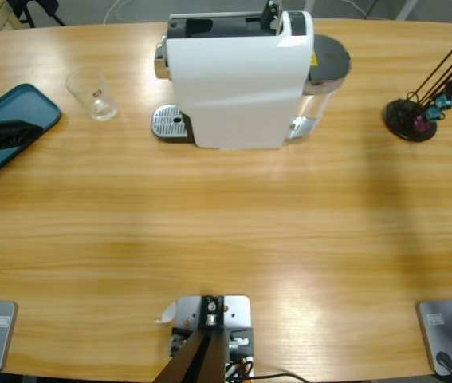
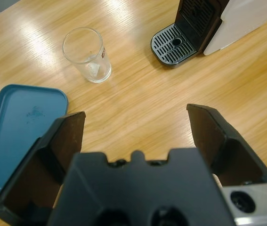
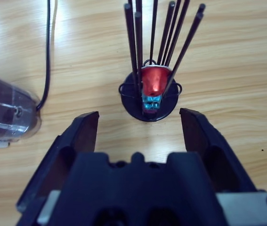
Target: Pour coffee
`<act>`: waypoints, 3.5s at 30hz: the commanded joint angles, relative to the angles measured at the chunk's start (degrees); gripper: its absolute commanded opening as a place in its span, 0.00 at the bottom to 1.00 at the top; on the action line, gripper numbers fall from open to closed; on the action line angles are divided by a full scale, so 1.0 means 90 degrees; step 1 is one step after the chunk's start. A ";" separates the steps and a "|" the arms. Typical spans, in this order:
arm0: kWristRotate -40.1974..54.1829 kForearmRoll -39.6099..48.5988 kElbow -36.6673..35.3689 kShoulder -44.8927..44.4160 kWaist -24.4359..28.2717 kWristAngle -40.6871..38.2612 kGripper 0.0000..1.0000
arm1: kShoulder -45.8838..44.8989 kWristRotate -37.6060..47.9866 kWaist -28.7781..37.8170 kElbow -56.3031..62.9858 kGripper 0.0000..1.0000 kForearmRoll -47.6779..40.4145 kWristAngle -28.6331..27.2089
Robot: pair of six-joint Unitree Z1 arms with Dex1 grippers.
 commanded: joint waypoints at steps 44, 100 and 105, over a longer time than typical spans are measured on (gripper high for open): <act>-0.0075 -0.0149 0.0286 -0.0085 -0.0046 0.0099 0.93 | 0.0922 -0.0003 -0.0566 0.0477 0.00 -0.1049 -0.0010; -0.0081 -0.0208 0.0315 0.0010 -0.0046 0.0105 0.93 | 0.1017 0.0018 -0.0381 -0.0148 0.59 -0.0426 -0.0010; -0.0085 -0.0208 0.0315 0.0032 -0.0046 0.0101 0.93 | 0.1094 0.0071 -0.0381 -0.0095 0.59 -0.0508 -0.0017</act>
